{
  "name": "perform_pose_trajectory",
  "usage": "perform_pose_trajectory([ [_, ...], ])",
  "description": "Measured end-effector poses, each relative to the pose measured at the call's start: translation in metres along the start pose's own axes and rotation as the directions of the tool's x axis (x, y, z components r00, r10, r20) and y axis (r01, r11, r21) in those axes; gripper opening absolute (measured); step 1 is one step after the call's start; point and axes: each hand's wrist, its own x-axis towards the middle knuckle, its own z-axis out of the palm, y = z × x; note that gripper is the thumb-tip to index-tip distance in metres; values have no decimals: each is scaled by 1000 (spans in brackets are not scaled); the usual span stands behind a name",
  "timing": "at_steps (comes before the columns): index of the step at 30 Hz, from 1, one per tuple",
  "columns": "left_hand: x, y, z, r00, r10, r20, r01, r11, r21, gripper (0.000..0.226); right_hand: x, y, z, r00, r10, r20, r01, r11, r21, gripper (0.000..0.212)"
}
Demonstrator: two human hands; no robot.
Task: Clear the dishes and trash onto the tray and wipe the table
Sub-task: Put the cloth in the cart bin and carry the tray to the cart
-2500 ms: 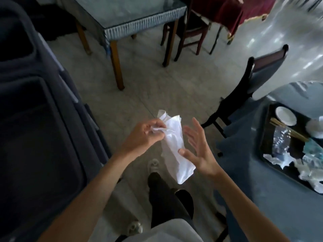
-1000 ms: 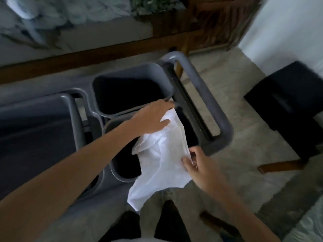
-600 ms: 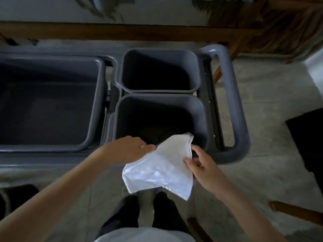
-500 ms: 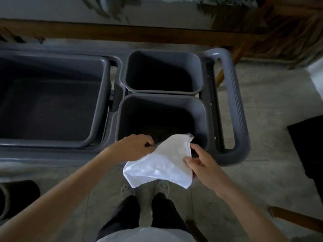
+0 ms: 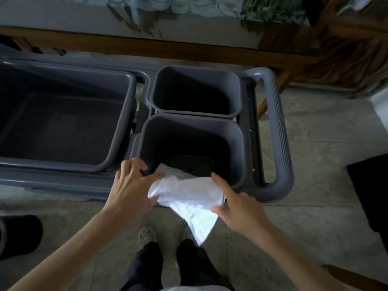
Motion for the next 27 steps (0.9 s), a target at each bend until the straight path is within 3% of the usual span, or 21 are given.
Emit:
perform_pose_trajectory([
  [3,9,2,6,984,180,-14,-179,984,4,72,6,-11,-14,992,45,-118,-76,961,-267,73],
  [6,19,9,18,949,295,114,-291,955,-48,70,15,-24,-24,977,-60,-204,-32,907,-419,69],
  [9,22,13,27,936,306,171,-316,948,31,57,28,-31,-30,994,-108,2,101,927,-361,62],
  [12,19,10,19,908,359,217,-384,919,88,64,36,-41,-35,979,-78,187,141,927,-348,53],
  [14,19,0,-6,897,429,106,-438,894,94,71,41,-57,-47,975,-121,186,188,896,-402,78],
  [16,19,-12,-47,886,457,-78,-447,886,121,74,46,-90,-72,963,-253,93,268,871,-411,94],
  [19,2,-40,-120,889,371,-267,-333,926,178,82,53,-162,-115,862,-470,-189,372,840,-394,94],
  [22,-39,-74,-180,859,307,-409,-233,947,221,87,49,-243,-144,729,-554,-402,429,827,-363,93],
  [27,-122,-132,-252,798,161,-580,-11,967,253,89,30,-351,-151,628,-580,-519,441,814,-377,97],
])
